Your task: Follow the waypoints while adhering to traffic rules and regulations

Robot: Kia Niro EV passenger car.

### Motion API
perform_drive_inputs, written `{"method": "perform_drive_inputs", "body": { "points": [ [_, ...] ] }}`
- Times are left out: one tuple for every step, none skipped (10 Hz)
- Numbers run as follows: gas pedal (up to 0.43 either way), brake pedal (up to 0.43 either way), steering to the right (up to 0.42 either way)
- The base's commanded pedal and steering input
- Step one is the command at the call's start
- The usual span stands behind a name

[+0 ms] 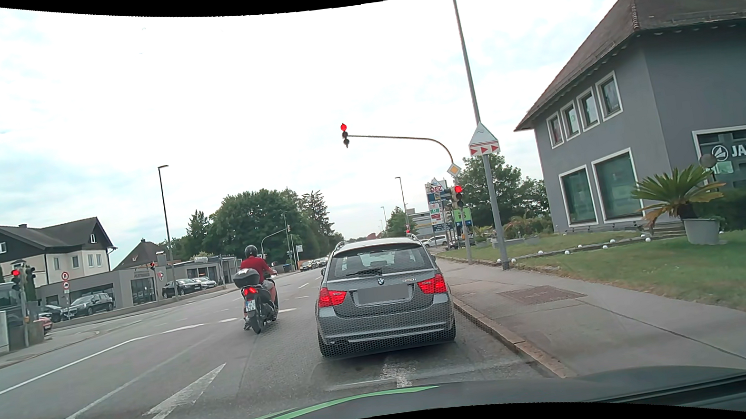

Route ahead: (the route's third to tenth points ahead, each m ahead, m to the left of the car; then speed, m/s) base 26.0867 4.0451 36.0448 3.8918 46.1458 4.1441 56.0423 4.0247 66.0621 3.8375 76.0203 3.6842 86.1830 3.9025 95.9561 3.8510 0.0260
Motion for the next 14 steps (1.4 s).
{"method": "perform_drive_inputs", "body": {
  "points": [
    [0.000,0.207,0.001],
    [0.000,0.207,0.001],
    [0.000,0.207,0.001],
    [0.000,0.207,0.001],
    [0.000,0.213,0.001],
    [0.000,0.213,0.001],
    [0.000,0.213,0.001],
    [0.000,0.213,0.001],
    [0.000,0.213,0.001],
    [0.000,0.213,0.001],
    [0.000,0.213,0.001],
    [0.000,0.213,0.001],
    [0.000,0.213,0.001],
    [0.000,0.213,0.001]
  ]
}}
